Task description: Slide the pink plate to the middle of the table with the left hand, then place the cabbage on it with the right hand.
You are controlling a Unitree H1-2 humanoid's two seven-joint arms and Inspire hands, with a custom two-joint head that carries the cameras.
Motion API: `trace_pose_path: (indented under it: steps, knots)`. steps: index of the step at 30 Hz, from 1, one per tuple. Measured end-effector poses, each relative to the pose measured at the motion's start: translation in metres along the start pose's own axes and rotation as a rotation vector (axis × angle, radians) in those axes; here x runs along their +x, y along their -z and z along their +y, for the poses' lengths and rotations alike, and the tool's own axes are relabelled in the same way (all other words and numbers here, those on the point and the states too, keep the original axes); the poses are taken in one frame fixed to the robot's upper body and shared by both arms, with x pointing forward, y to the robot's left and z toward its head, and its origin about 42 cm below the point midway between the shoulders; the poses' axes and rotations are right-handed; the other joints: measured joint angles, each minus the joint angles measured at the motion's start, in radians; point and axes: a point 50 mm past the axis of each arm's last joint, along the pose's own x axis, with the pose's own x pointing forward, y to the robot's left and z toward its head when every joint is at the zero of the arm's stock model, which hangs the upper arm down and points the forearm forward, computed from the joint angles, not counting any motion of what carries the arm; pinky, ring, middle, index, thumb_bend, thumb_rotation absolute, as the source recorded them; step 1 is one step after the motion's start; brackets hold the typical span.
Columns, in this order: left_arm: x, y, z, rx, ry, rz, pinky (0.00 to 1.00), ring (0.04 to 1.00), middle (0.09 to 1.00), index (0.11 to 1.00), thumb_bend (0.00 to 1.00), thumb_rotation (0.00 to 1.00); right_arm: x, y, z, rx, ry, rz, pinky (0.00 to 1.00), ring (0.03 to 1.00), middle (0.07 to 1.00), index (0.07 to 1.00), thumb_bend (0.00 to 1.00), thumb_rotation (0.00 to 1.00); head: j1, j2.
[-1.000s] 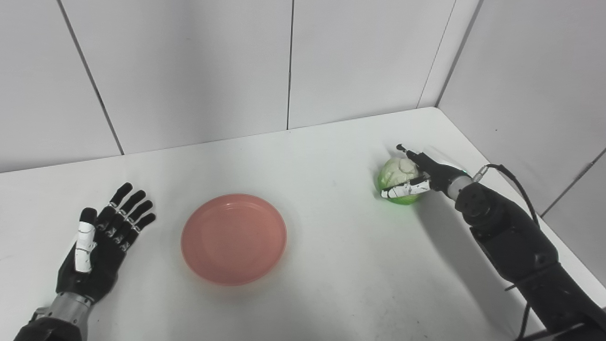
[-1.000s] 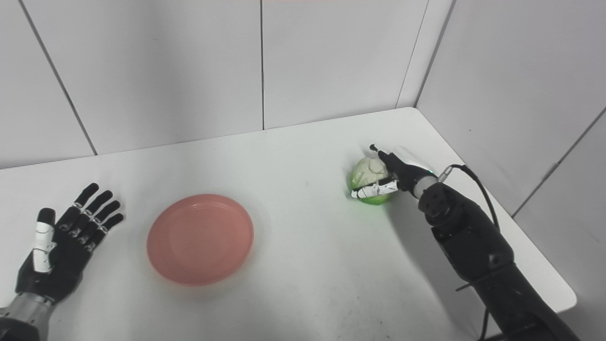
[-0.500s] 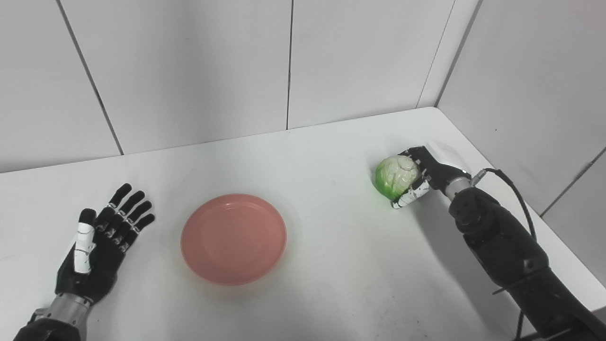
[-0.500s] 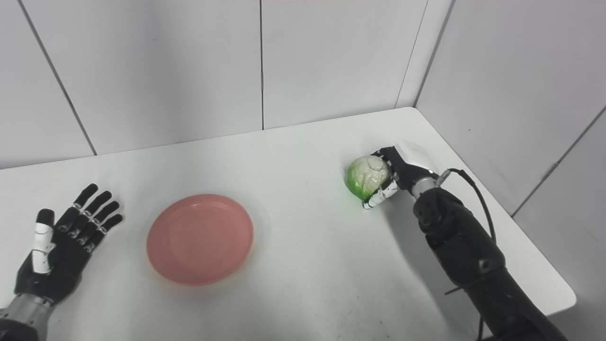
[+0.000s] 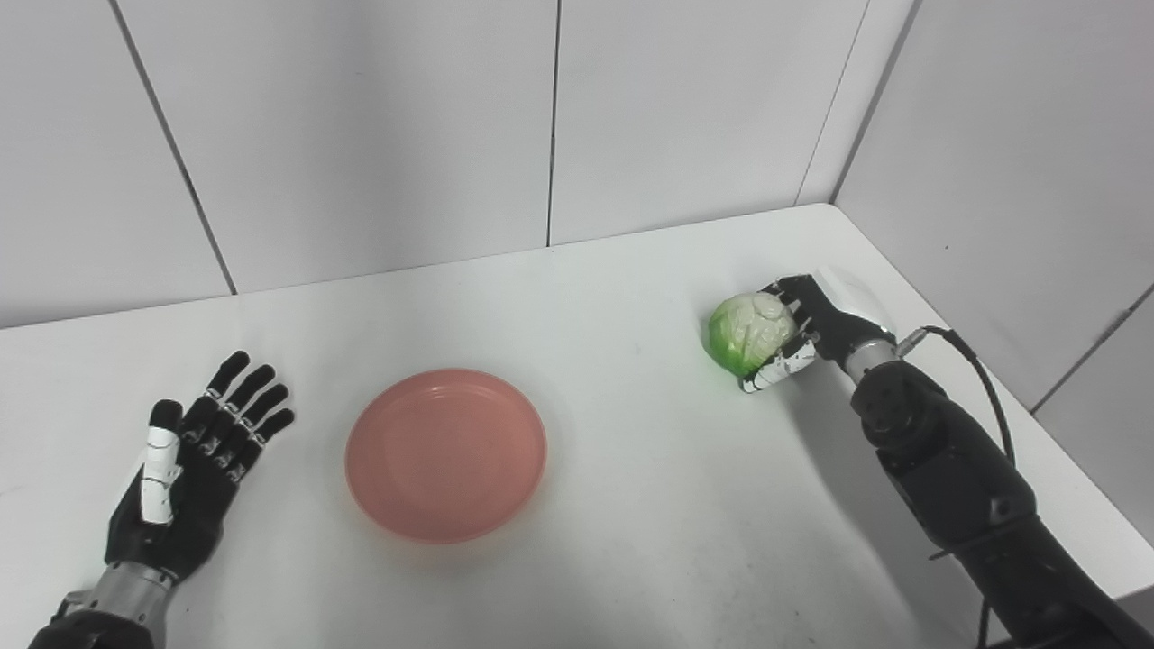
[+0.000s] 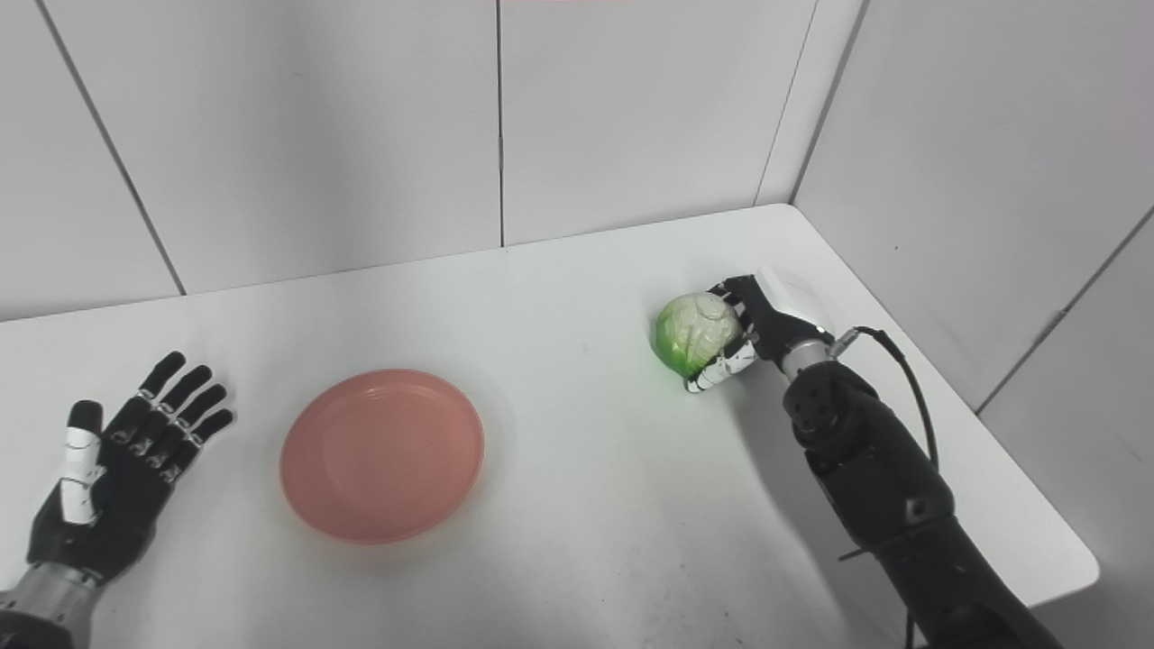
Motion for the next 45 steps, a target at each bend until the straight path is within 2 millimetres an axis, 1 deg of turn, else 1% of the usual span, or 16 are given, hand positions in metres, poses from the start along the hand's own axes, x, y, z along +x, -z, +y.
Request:
trace_pose_path:
  steps: [5,10,14,15,18,19,21,22,28,29,32,35,39,40,42,45]
  knots:
    - [0.000,0.000,-0.002,0.001,-0.011,-0.004,0.88,0.916,0.926,0.928,0.87,0.86,-0.004,-0.003,-0.001,0.050,-0.013,-0.015,0.45,0.493,0.490,0.485,0.53,0.00,0.008,-0.002]
    - [-0.001,0.000,-0.005,0.006,-0.020,-0.005,0.89,0.924,0.934,0.934,0.87,0.86,-0.007,-0.015,-0.009,0.088,-0.021,-0.063,0.43,0.474,0.482,0.493,0.53,0.00,0.020,-0.002]
    - [-0.001,0.001,-0.007,0.006,-0.026,-0.007,0.88,0.921,0.931,0.930,0.87,0.85,-0.010,-0.024,-0.013,0.103,-0.040,-0.092,0.44,0.480,0.479,0.495,0.53,0.00,0.031,-0.005]
    - [-0.001,0.001,-0.008,0.005,-0.029,-0.007,0.88,0.919,0.928,0.929,0.87,0.85,-0.010,-0.026,-0.013,0.107,-0.042,-0.099,0.47,0.482,0.478,0.497,0.53,0.00,0.038,-0.006]
    - [-0.002,0.000,-0.011,0.007,-0.038,-0.003,0.87,0.918,0.925,0.927,0.88,0.86,-0.011,-0.033,-0.015,0.114,-0.050,-0.122,0.47,0.481,0.478,0.493,0.53,0.00,0.046,-0.006]
    - [-0.001,0.000,-0.013,0.016,-0.041,-0.004,0.87,0.919,0.924,0.926,0.87,0.86,-0.012,-0.038,-0.016,0.112,-0.052,-0.140,0.47,0.480,0.473,0.493,0.53,0.00,0.055,-0.009]
    - [-0.001,0.000,-0.015,0.021,-0.043,-0.003,0.87,0.920,0.923,0.927,0.87,0.86,-0.014,-0.048,-0.018,0.102,-0.055,-0.168,0.52,0.512,0.489,0.485,0.53,0.00,0.058,-0.009]
    - [-0.001,0.000,-0.015,0.022,-0.047,-0.002,0.87,0.919,0.923,0.926,0.87,0.86,-0.016,-0.055,-0.019,0.094,-0.056,-0.184,0.53,0.519,0.493,0.483,0.53,0.00,0.067,-0.011]
    - [0.002,0.001,-0.027,0.013,-0.048,0.003,0.87,0.923,0.926,0.928,0.88,0.87,-0.019,-0.100,-0.024,0.051,-0.073,-0.266,0.43,0.482,0.479,0.491,0.53,0.00,0.112,-0.017]
    - [0.003,0.002,-0.030,0.014,-0.050,0.005,0.87,0.924,0.926,0.929,0.88,0.88,-0.019,-0.108,-0.023,0.044,-0.083,-0.283,0.41,0.462,0.465,0.498,0.53,0.00,0.112,-0.017]
    - [0.005,0.004,-0.040,0.015,-0.045,0.015,0.89,0.927,0.932,0.935,0.87,0.90,-0.018,-0.128,-0.018,0.043,-0.113,-0.335,0.35,0.418,0.457,0.511,0.53,0.00,0.156,-0.018]
    - [0.007,0.005,-0.047,0.023,-0.056,0.017,0.89,0.926,0.931,0.937,0.87,0.90,-0.018,-0.143,-0.011,0.030,-0.149,-0.371,0.34,0.411,0.455,0.516,0.53,0.00,0.176,-0.018]
    - [0.009,0.005,-0.056,0.024,-0.065,0.023,0.91,0.932,0.937,0.943,0.85,0.91,-0.017,-0.158,-0.004,0.021,-0.189,-0.410,0.42,0.461,0.475,0.498,0.53,0.00,0.212,-0.017]
    - [0.010,0.005,-0.058,0.019,-0.068,0.029,0.91,0.932,0.937,0.942,0.84,0.90,-0.017,-0.164,-0.002,0.018,-0.196,-0.427,0.42,0.466,0.480,0.493,0.53,0.00,0.234,-0.015]
    - [0.012,0.005,-0.064,0.007,-0.071,0.032,0.91,0.934,0.936,0.940,0.84,0.90,-0.016,-0.174,0.000,0.016,-0.200,-0.465,0.42,0.457,0.477,0.495,0.53,0.00,0.235,-0.015]
    - [0.015,0.007,-0.073,-0.009,-0.073,0.037,0.91,0.935,0.935,0.937,0.84,0.90,-0.015,-0.187,0.003,0.012,-0.215,-0.493,0.42,0.457,0.475,0.498,0.53,0.00,0.270,-0.014]
